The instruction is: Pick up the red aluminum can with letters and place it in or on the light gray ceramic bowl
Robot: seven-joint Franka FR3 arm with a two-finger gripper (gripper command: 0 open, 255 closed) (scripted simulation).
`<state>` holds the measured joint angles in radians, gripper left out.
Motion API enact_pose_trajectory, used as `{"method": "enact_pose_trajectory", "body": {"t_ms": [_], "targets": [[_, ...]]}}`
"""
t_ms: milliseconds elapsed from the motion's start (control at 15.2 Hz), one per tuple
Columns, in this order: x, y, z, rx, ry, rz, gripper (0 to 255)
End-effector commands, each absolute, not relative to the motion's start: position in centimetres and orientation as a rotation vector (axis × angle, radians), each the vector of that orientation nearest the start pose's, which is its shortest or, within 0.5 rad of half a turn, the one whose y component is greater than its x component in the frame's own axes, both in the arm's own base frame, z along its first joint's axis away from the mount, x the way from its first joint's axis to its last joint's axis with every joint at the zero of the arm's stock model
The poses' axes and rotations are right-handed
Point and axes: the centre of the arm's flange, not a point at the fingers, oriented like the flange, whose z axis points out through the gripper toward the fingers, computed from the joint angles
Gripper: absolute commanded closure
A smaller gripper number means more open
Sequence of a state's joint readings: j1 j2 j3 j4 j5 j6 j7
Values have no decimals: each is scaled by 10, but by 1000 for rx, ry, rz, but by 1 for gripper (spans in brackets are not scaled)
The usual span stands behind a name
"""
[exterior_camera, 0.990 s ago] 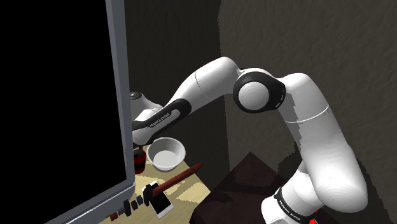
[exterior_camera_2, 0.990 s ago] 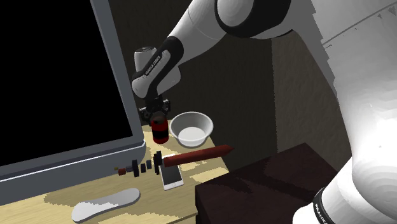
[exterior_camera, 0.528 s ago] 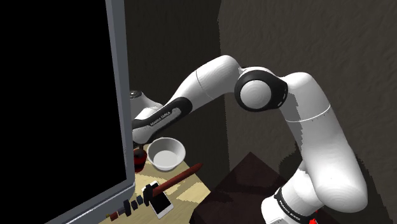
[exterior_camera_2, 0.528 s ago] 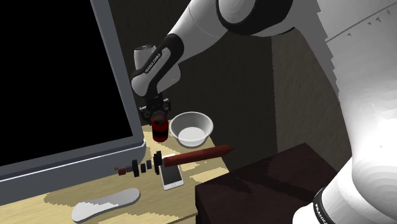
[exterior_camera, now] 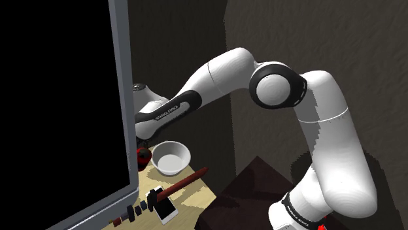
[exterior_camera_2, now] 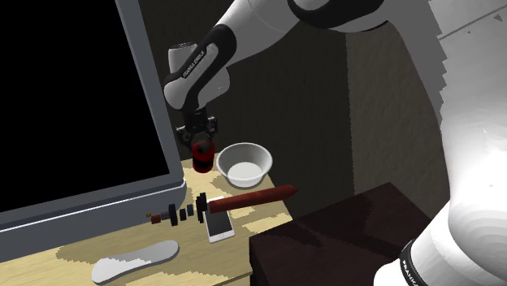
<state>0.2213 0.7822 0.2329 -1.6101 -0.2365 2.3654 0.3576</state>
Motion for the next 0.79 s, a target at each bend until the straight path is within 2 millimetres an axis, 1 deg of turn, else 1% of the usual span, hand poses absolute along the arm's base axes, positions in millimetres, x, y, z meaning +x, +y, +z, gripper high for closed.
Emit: {"method": "enact_pose_trajectory", "body": {"t_ms": [0, 726], "targets": [[630, 288, 191, -3121, -323, -9, 255], [630, 288, 249, -3121, -323, -9, 255]]}}
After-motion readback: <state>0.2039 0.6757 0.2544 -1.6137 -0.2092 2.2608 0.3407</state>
